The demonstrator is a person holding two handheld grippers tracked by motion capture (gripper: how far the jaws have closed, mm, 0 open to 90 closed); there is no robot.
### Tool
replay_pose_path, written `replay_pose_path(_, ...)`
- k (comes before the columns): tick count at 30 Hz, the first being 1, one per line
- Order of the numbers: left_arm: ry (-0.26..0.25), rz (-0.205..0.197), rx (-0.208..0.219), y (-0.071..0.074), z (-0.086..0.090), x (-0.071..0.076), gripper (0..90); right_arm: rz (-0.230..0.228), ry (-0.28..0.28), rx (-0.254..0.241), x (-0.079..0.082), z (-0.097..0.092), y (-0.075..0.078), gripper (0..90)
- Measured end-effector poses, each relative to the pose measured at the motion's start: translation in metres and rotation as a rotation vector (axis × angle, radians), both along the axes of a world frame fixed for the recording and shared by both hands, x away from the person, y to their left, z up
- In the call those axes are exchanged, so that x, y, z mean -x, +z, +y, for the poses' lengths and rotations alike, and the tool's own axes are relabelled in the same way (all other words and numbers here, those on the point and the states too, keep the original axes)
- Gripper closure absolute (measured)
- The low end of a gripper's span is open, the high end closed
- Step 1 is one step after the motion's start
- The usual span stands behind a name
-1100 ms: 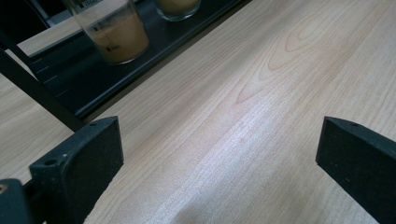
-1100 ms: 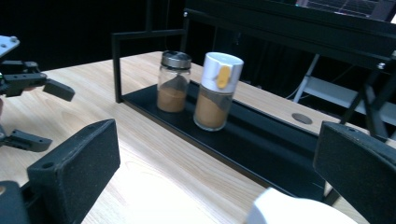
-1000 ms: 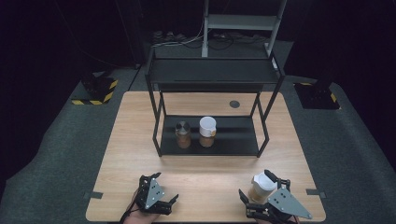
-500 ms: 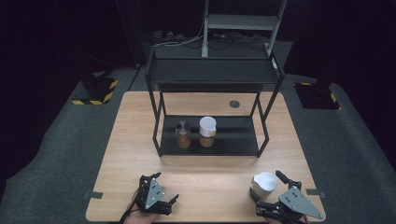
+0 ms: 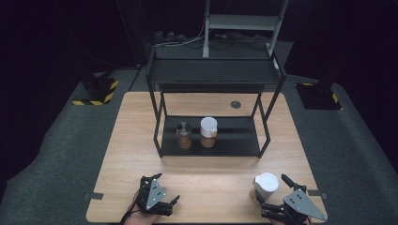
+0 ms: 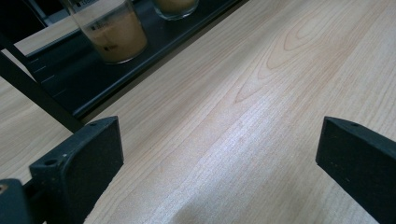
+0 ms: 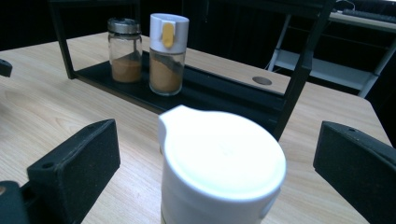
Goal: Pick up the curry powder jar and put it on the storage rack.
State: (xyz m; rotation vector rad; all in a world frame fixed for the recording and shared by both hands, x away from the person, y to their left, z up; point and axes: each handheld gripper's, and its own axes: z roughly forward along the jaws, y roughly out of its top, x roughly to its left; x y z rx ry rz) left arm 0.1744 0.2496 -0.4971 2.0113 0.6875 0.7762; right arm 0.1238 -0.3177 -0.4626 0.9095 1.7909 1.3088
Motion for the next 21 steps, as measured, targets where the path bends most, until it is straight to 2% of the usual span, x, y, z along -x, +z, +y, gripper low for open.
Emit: replay_pose_path(21, -0.002, -0.001, -0.002, 0.0, 0.0, 0.0, 1.1, 0.055, 0.009, 0.002, -0.008, -0.001, -0.018, 0.1)
